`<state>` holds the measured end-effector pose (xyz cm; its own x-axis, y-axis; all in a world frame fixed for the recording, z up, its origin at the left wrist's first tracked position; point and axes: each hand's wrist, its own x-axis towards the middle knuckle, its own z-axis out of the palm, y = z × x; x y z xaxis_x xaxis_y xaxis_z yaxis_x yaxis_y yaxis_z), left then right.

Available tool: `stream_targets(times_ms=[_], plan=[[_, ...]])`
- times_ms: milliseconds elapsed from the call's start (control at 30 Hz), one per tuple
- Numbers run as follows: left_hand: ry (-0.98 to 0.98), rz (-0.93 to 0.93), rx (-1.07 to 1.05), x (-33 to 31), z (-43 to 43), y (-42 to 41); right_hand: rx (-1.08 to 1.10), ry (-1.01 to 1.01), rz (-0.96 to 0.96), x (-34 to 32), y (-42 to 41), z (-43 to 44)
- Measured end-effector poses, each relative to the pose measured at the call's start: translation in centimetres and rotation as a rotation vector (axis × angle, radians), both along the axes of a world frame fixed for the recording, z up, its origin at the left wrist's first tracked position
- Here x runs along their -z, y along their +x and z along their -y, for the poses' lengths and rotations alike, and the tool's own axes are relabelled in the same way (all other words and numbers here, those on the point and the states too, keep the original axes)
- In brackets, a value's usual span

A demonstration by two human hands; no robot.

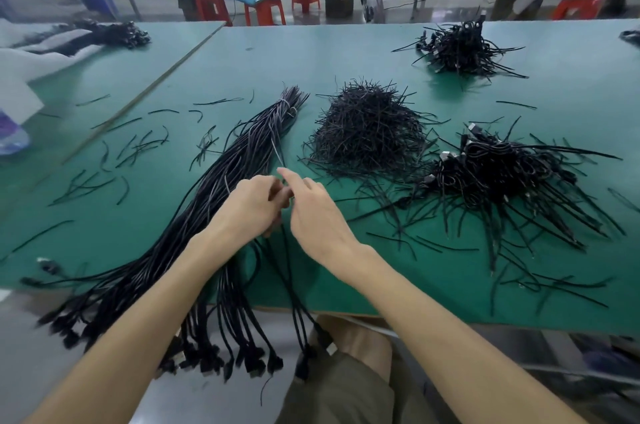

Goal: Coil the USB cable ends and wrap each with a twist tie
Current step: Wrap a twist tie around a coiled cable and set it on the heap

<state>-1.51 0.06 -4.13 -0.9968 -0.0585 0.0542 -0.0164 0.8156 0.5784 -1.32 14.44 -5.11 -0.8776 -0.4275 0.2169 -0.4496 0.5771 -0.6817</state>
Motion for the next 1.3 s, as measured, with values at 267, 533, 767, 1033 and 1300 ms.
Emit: stream_targets(times_ms=[267, 533, 767, 1033, 1300], plan=[[-0.271, -0.214, -0.134, -0.1, 0.6, 0.6, 0.125, -0.154, 0.153, 0.2, -0.6, 2.2], [-0.634, -0.205, 0.157, 1.9, 2.0, -0.4, 0.128, 0.425, -0.009, 0.4, 0.0, 3.7], [-0.538, -0.108, 0.021, 3.9, 2.6, -1.2, 0.105, 0.549, -0.052, -0.6, 0.4, 2.9], [-0.566, -0.114, -0.059, 4.1, 2.4, -1.5, 0.092, 0.532, -0.130, -0.9, 2.5, -1.3], [-0.576, -0.145, -0.054, 4.2, 2.2, -1.4, 0.155, 0.185, -0.087, -3.1, 3.3, -6.5]])
